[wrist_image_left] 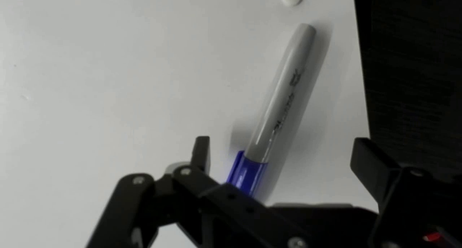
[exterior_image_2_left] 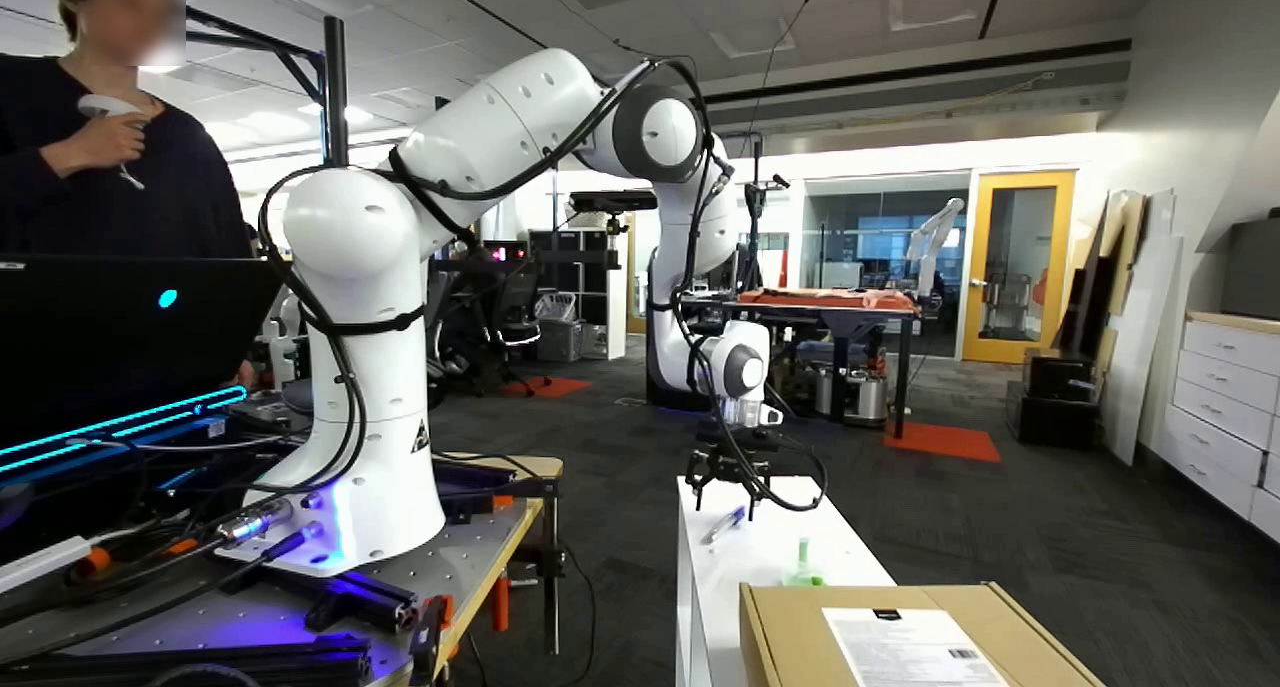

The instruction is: Pick up the pen and put it in the cup

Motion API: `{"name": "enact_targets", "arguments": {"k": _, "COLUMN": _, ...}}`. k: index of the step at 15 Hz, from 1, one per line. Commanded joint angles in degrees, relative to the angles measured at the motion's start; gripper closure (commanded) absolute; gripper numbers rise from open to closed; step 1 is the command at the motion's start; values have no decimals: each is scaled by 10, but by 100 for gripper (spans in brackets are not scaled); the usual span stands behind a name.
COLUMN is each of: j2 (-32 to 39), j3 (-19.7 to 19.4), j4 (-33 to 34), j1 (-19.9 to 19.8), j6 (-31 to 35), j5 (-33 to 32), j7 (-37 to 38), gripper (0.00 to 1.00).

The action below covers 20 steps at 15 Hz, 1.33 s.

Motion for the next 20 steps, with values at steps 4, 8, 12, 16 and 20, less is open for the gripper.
{"name": "enact_targets", "arguments": {"k": 4, "j2": -20, "j3": -24, "j4": -28, "j1": 10, "j6": 41, "j5": -11, "j7": 13, "gripper": 0}}
{"name": "enact_targets", "arguments": {"k": 8, "j2": -17, "j3": -27, "j4": -27, "j1": 8, "j6": 48, "j5": -9, "j7": 12, "gripper": 33}}
{"name": "enact_targets", "arguments": {"k": 12, "j2": -14, "j3": -28, "j4": -28, "j1": 4, "j6": 55, "j5": -5, "j7": 11, "gripper": 53}}
{"name": "enact_targets", "arguments": {"k": 16, "j2": -12, "j3": -25, "j4": -33, "j1": -2, "j6": 65, "j5": 2, "j7": 11, "gripper": 21}}
{"name": "enact_targets", "arguments": {"k": 20, "j2": -10, "j3": -25, "j4": -37, "j1": -4, "j6": 71, "j5": 6, "j7": 15, "gripper": 1}}
